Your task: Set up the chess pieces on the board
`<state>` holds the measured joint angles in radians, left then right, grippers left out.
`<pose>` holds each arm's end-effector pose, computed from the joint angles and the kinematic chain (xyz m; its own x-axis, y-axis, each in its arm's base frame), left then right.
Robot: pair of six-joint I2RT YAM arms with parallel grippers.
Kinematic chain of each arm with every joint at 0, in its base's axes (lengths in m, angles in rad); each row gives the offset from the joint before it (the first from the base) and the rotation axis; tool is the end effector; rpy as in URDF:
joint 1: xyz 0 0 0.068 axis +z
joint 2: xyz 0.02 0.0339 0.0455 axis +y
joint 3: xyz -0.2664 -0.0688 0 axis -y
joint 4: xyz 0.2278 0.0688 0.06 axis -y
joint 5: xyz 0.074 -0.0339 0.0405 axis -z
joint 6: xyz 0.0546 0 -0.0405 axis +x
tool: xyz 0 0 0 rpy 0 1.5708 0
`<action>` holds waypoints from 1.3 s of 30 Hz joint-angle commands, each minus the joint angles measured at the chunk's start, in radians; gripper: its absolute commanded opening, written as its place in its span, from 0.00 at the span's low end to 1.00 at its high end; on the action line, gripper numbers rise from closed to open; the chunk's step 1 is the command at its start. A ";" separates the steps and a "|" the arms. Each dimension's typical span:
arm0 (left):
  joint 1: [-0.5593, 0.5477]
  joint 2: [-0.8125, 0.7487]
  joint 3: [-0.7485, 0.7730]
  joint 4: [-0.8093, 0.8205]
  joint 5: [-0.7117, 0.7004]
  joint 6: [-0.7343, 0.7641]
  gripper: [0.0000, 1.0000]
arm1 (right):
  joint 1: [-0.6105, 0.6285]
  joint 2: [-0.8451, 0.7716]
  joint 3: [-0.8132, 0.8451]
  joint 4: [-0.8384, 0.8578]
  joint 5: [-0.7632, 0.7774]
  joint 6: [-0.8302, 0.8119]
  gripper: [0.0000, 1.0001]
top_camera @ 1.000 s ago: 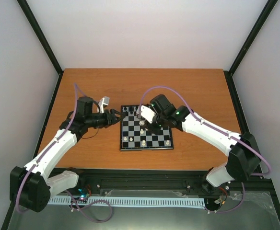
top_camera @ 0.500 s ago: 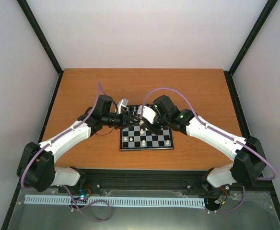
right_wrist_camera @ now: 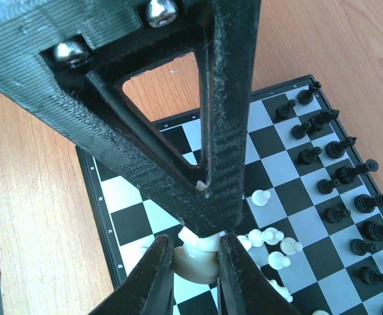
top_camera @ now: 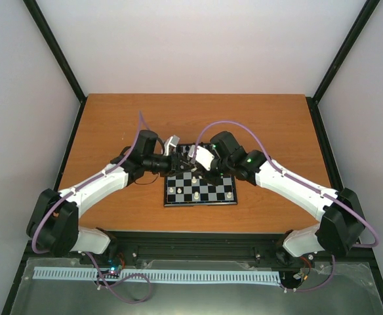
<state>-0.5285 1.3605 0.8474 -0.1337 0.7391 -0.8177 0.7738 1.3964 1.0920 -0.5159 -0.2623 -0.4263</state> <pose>0.2263 -0.1747 0.2456 -0.9665 -0.0601 -0.2496 0.1927 0.4728 -0.8598 0.2015 0.2167 0.2721 -0.1449 -0.6999 -0.6994 -0.9460 0.3051 -0.1093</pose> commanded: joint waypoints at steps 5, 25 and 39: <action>-0.010 0.019 0.040 0.066 0.044 -0.005 0.12 | 0.004 -0.005 -0.001 0.021 -0.028 -0.009 0.11; -0.179 -0.248 0.024 -0.331 -0.651 0.334 0.01 | -0.262 -0.062 0.082 -0.175 -0.229 0.028 0.58; -0.522 -0.043 0.034 -0.431 -1.134 0.331 0.01 | -0.317 -0.141 -0.082 -0.041 -0.012 0.007 0.58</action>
<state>-1.0164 1.2881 0.8772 -0.5556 -0.2817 -0.4969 0.4709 1.2854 1.0245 -0.6090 -0.3183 -0.4034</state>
